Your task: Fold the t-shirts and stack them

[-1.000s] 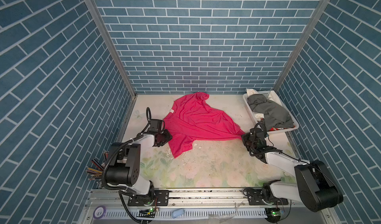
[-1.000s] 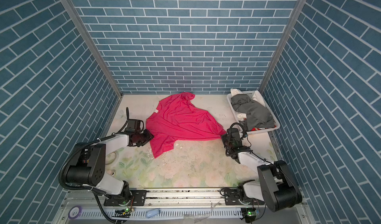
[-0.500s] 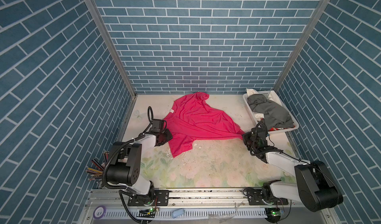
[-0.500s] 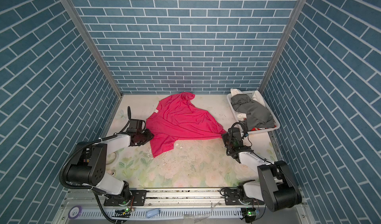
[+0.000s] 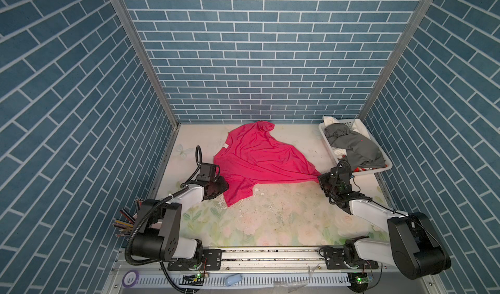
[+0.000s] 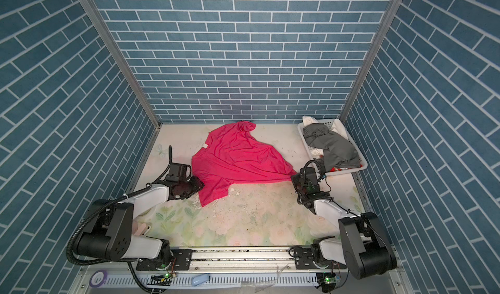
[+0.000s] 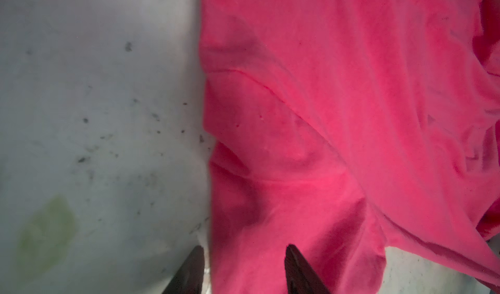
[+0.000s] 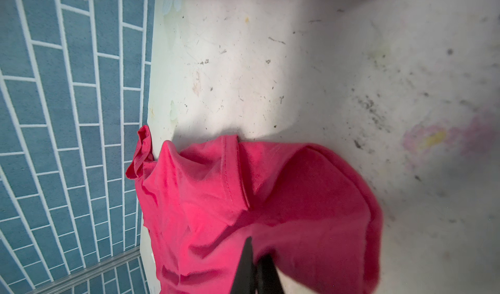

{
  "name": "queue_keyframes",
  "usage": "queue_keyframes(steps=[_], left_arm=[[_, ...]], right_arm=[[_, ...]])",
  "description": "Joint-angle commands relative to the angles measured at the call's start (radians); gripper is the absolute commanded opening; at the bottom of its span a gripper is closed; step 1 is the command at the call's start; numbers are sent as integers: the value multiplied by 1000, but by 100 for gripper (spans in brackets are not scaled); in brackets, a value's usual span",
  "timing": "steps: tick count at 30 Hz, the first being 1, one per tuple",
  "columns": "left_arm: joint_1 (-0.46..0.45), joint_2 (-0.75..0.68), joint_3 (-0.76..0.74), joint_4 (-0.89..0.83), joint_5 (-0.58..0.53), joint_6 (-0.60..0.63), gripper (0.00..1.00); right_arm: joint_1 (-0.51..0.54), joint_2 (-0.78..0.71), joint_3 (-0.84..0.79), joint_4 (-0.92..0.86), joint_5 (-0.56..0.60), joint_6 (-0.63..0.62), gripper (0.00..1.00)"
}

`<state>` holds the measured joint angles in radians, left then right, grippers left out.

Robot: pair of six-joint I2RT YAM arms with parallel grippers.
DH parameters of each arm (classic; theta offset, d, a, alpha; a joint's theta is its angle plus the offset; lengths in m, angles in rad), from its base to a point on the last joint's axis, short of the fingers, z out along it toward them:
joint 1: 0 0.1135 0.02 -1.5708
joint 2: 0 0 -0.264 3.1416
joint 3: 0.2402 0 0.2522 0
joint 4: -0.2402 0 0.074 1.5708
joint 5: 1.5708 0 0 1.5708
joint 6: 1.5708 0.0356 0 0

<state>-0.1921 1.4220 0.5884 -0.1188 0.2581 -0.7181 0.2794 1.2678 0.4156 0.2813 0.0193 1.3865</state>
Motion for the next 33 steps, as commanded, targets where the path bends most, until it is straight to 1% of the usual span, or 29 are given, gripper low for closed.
queue_keyframes(steps=[1,3,7,8,11,13,14,16,17,20,23,27,31,33], left_arm=[[-58,81,-75,-134,52,-63,51],[-68,104,-74,-145,40,-63,49],[-67,105,-86,-140,18,-57,43],[-67,103,-88,-132,20,-58,36],[-66,92,-76,-131,4,-54,24],[-65,87,-64,-133,-17,-48,21],[-66,88,-54,-133,-24,-43,17],[-67,97,-30,-133,-26,-31,3],[-66,100,-14,-135,-22,-23,0],[-65,83,36,-140,-6,-9,0],[-66,33,107,-147,-1,3,0],[-48,-32,246,-215,-27,29,0],[-28,-63,344,-245,-1,27,0],[-21,-72,385,-263,2,27,0]], right_arm=[[-6,-1,7,13,-5,-4,0],[-7,-5,2,16,-4,1,0],[-9,-20,-9,18,0,4,0],[-8,-22,-11,18,4,4,0],[-11,-21,-10,20,4,2,0],[-13,-18,-9,21,1,1,0],[-13,-16,-8,24,0,0,0],[-14,-12,-6,24,-2,-1,0],[-16,-10,-5,26,-5,-3,0],[-17,-4,10,25,-17,-24,0],[-17,-4,42,10,-25,-68,0],[-17,-20,107,-33,-44,-159,0],[-17,-45,143,-51,-39,-224,0],[-18,-61,167,-51,-45,-287,0]])
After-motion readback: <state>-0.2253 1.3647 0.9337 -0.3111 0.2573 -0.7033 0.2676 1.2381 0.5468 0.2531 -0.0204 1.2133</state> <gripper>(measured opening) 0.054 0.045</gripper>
